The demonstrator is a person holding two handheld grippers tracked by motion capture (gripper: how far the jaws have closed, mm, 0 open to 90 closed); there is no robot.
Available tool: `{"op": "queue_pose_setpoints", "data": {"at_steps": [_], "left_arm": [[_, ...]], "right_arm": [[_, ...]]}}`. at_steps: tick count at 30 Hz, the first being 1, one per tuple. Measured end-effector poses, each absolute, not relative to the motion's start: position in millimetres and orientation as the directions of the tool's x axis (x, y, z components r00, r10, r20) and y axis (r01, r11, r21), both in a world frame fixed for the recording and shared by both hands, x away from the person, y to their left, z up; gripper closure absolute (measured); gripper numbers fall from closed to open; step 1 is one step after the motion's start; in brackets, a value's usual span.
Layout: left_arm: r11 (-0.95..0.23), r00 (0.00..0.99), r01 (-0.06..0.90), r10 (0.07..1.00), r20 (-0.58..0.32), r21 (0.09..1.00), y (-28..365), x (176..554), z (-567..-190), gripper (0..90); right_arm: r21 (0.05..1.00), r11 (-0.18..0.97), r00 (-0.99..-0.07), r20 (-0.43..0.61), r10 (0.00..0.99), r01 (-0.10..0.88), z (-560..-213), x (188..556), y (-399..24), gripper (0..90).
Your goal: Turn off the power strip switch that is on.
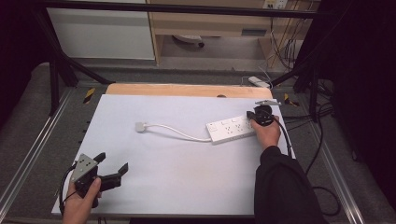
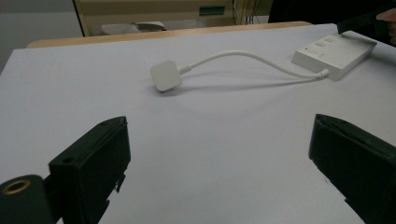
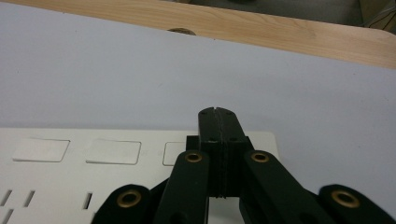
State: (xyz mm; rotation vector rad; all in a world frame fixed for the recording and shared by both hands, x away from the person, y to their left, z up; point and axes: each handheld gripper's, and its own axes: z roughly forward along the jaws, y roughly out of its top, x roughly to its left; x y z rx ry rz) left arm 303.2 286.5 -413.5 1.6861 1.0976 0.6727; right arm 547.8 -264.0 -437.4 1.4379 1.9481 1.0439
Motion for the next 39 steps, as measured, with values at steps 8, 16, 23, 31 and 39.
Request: {"op": "queue_pose_setpoints", "data": {"at_steps": [8,16,23,31,39], "left_arm": [[-0.116,0.437,0.36,0.898,-0.057,0.926,286.4,303.3,-413.8,5.5],[-0.118,0.437,0.36,0.898,-0.055,0.925,286.2,303.5,-414.0,5.5],[-0.119,0.436,0.361,0.898,-0.054,0.925,286.1,303.5,-414.2,5.5],[-0.123,0.436,0.367,0.898,-0.054,0.922,286.4,303.7,-414.7,5.5],[-0.12,0.434,0.367,0.899,-0.055,0.922,285.8,303.9,-415.1,5.5]], "right_arm": [[0.816,0.149,-0.317,0.045,0.947,0.559,-438.3,547.0,-263.8,90.0],[0.821,0.146,-0.314,0.042,0.948,0.553,-439.2,546.2,-263.5,90.0],[0.824,0.145,-0.313,0.041,0.949,0.547,-439.9,545.8,-263.6,90.0],[0.838,0.127,-0.31,0.052,0.949,0.53,-442.9,544.0,-264.6,90.0],[0.837,0.132,-0.309,0.046,0.95,0.53,-443.7,544.0,-264.5,90.0]]}}
